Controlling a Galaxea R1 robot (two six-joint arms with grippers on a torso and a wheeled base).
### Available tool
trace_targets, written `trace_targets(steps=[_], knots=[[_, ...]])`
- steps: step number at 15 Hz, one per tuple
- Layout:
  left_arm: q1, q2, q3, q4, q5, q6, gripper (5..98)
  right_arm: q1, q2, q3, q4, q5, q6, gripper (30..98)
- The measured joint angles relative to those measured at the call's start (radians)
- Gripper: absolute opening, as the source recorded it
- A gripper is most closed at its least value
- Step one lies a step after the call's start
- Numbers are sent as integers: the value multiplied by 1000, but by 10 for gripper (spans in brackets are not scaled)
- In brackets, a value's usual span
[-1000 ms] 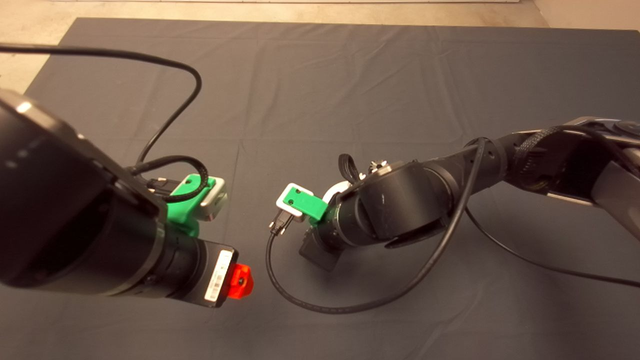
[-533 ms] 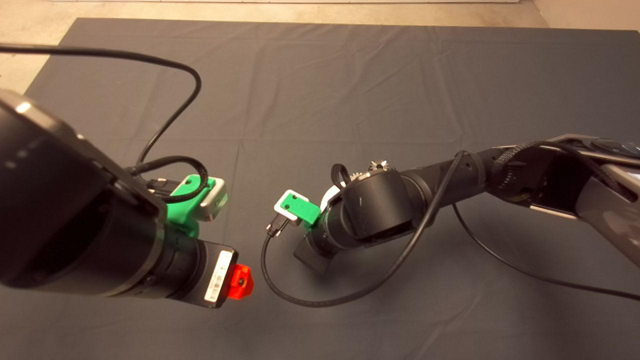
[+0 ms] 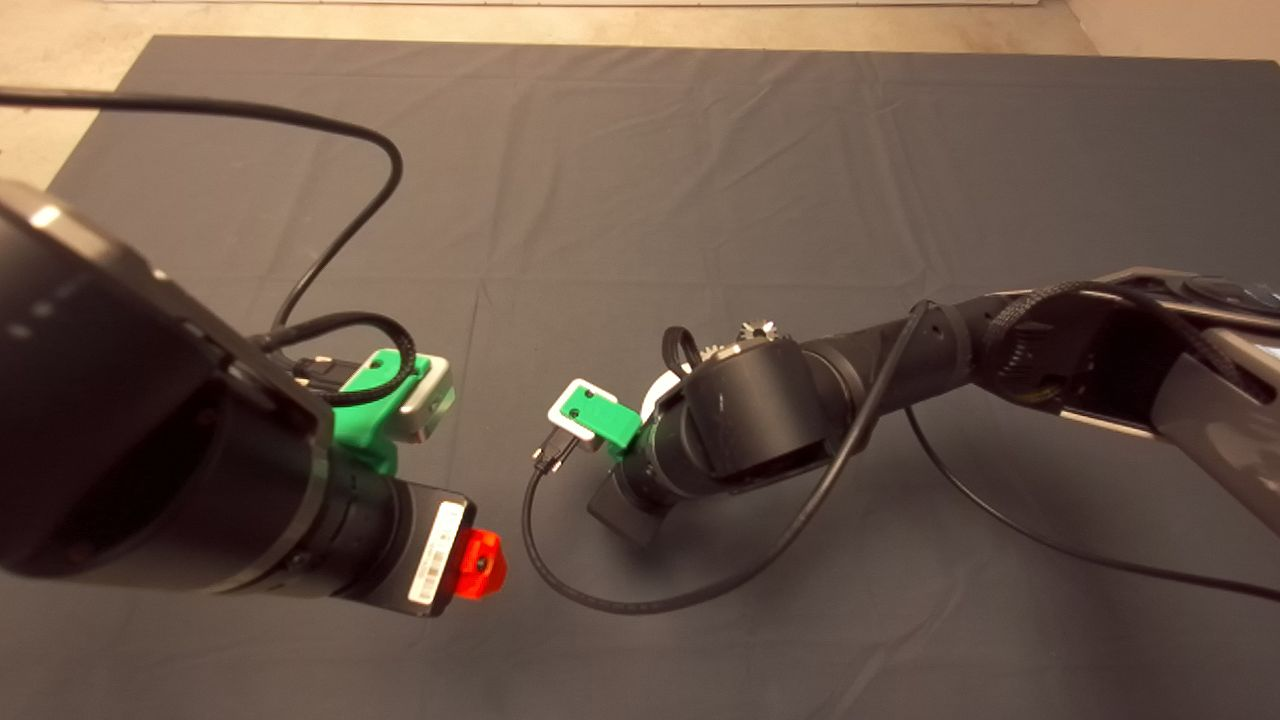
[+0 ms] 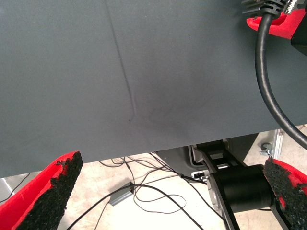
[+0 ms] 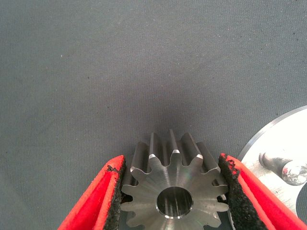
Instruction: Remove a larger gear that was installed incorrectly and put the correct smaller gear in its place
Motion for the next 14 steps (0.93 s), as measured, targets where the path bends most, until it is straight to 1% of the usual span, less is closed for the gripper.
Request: trace_targets(steps=[3,5,7,8,9,11,13,14], knots=[[0,0,0,0,0,0,978,0,0,0,-1,0,-1,497],[0,0,0,0,0,0,978,-3,-2,0,-2,2,-1,522],[0,0,0,0,0,0,978,-3,-2,0,-2,4,-1,523],[0,0,0,0,0,0,978,-3,-2,0,-2,4,-2,560],[0,0,0,0,0,0,978,-3,-2,0,-2,4,-2,577],[0,0,0,0,0,0,978,-3,-2,2,-2,4,-2,581],[0,0,0,0,0,0,978,-1,-2,10,-2,4,-1,630],[0,0,0,0,0,0,978,4,-1,13,-2,5,2,630]])
